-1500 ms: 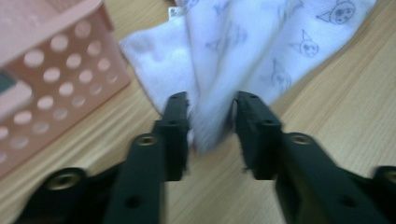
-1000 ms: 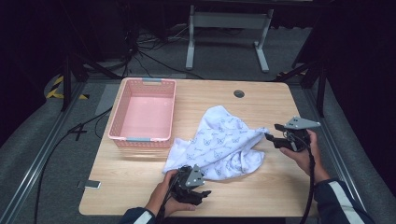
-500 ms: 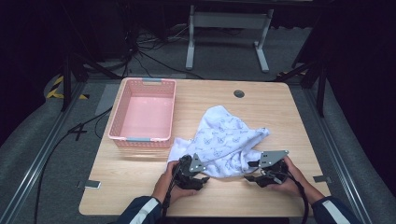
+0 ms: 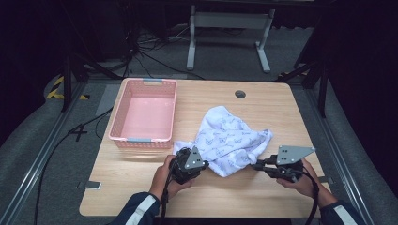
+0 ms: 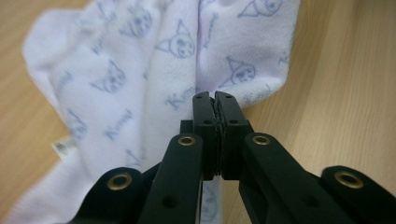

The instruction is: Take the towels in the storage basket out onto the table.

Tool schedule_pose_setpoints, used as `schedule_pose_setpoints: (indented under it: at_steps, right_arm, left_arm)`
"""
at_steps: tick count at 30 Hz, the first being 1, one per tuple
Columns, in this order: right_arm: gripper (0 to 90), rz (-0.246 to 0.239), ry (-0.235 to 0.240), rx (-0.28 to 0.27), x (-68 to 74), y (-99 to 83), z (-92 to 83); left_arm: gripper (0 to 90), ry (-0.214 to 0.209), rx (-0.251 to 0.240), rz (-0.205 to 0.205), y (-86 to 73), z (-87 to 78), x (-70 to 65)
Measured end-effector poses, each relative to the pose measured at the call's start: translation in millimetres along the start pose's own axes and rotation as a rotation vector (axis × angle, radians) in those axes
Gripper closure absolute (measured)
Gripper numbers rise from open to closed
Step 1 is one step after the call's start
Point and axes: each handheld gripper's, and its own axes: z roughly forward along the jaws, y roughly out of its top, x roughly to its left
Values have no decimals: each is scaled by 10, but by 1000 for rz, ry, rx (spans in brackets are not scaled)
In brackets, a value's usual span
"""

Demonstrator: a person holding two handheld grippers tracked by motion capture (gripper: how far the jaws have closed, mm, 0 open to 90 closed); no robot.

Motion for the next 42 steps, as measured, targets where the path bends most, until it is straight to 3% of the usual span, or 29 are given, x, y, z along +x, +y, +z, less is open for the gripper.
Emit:
schedule_pose_setpoints:
  at_steps: [4, 6, 9, 13, 15, 17, 18, 21, 23, 24, 26, 27, 29, 32, 36, 39, 42]
  right_arm:
    - [844, 12, -60, -79, -69, 203, -141]
    - [843, 33, -98, -86, -175, 249, -125]
    - [842, 90, -155, -76, -415, 245, -38]
    - [843, 147, -261, 9, -774, 156, 122]
    - [843, 212, -291, 49, -956, 64, 207]
    - [844, 235, -331, 107, -1089, -30, 281]
    - [844, 276, -342, 130, -1178, -108, 318]
    - [841, 330, -364, 184, -1295, -255, 383]
    - [803, 367, -384, 201, -1335, -331, 392]
    - [790, 375, -402, 219, -1342, -358, 394]
    - [726, 388, -389, 232, -1353, -402, 388]
    - [650, 390, -401, 234, -1352, -416, 378]
    - [535, 409, -432, 250, -1333, -414, 335]
    - [500, 344, -420, 223, -1202, -360, 176]
    - [563, 291, -388, 140, -975, -327, -124]
    - [627, 207, -281, 99, -789, -357, -214]
    - [626, 150, -175, 103, -620, -374, -141]
  left_arm:
    - [883, 27, -31, -4, 144, -88, 148]
    - [882, 32, -22, -1, 209, -61, 232]
    - [880, 73, 7, -4, 323, 44, 432]
    - [876, 112, 38, -43, 426, 248, 668]
    - [859, 132, 73, -45, 471, 383, 752]
    - [761, 200, 101, -73, 520, 519, 794]
    - [690, 209, 101, -79, 537, 546, 801]
    - [606, 148, 42, -90, 590, 558, 757]
    - [538, 84, 8, -50, 617, 534, 627]
    - [514, 46, 3, -6, 622, 525, 505]
    - [498, -9, 12, 44, 599, 551, 325]
    - [497, -33, 33, 75, 570, 589, 234]
    - [474, -27, 99, 112, 479, 716, 83]
    - [448, -23, 174, 98, 345, 831, 60]
    - [455, 8, 206, 43, 196, 846, 154]
    - [476, 32, 208, 19, 121, 808, 220]
    - [525, 41, 213, 3, 75, 798, 268]
